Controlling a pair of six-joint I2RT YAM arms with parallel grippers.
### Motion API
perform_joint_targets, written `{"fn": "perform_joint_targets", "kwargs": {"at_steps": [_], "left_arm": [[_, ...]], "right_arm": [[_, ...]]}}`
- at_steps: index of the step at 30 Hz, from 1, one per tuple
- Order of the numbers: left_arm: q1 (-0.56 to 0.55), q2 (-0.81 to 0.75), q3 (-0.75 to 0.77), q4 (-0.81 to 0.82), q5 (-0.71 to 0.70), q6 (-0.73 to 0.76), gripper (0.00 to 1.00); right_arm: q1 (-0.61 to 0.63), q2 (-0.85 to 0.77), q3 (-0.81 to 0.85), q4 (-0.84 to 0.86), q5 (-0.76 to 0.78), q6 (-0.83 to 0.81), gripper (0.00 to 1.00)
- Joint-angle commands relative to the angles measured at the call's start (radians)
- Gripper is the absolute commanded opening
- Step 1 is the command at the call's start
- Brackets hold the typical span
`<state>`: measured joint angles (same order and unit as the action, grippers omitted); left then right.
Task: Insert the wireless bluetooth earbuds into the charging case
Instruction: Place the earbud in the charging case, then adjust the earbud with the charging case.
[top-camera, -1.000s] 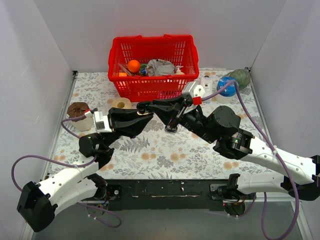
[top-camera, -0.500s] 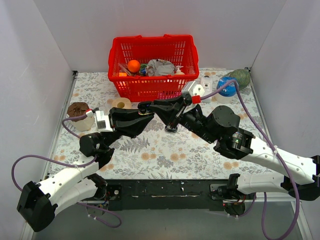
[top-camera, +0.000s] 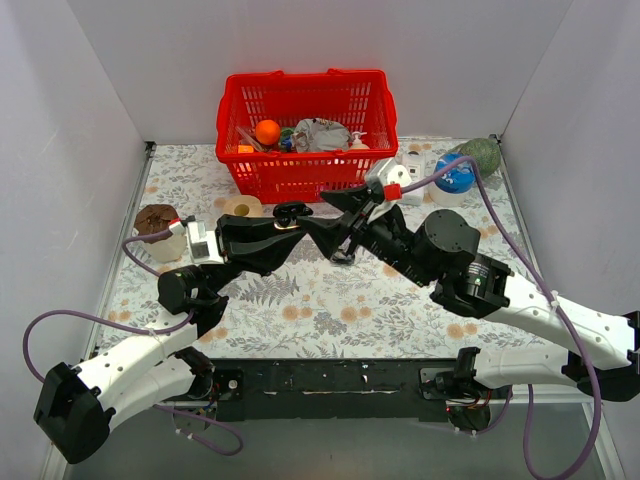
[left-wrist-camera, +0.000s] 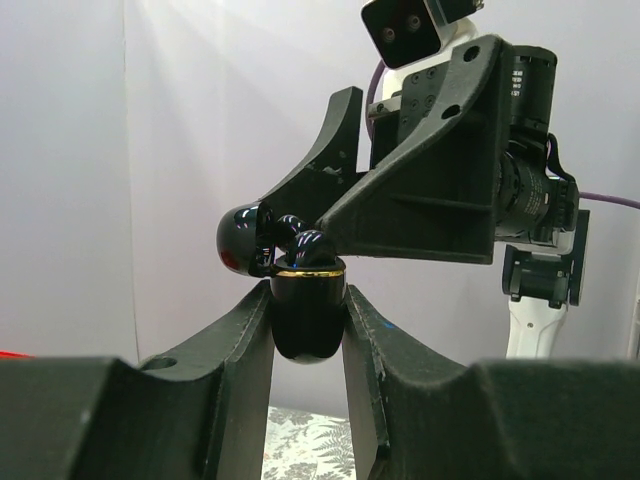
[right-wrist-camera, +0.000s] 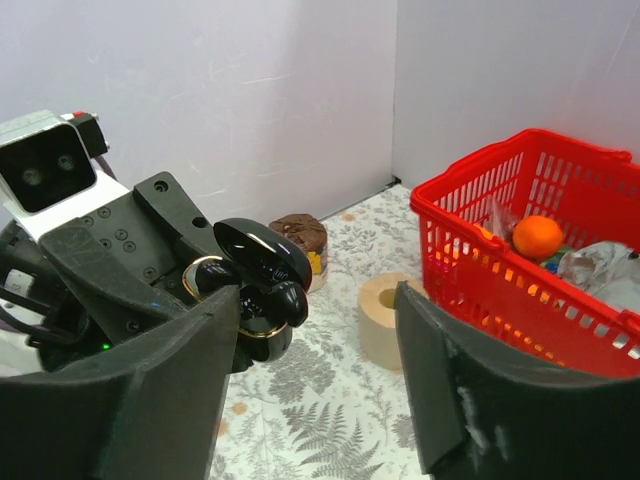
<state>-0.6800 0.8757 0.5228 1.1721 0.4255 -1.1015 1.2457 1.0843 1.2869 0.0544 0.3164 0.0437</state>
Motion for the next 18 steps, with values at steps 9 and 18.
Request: {"fn": "perform_joint_targets", "kwargs": {"at_steps": [9,18], "left_arm": [[-0.001,-0.020,0.016,0.034,-0.033,0.002,0.00],[-0.001,-0.026,0.008,0.049,-0.019,-0.014,0.00]], "right_arm": [[0.008,-0.112,0.029,0.028,0.036,0.039,0.93],[0.009,-0.072,0.109,-0.126,0.185,0.044,0.95]]}}
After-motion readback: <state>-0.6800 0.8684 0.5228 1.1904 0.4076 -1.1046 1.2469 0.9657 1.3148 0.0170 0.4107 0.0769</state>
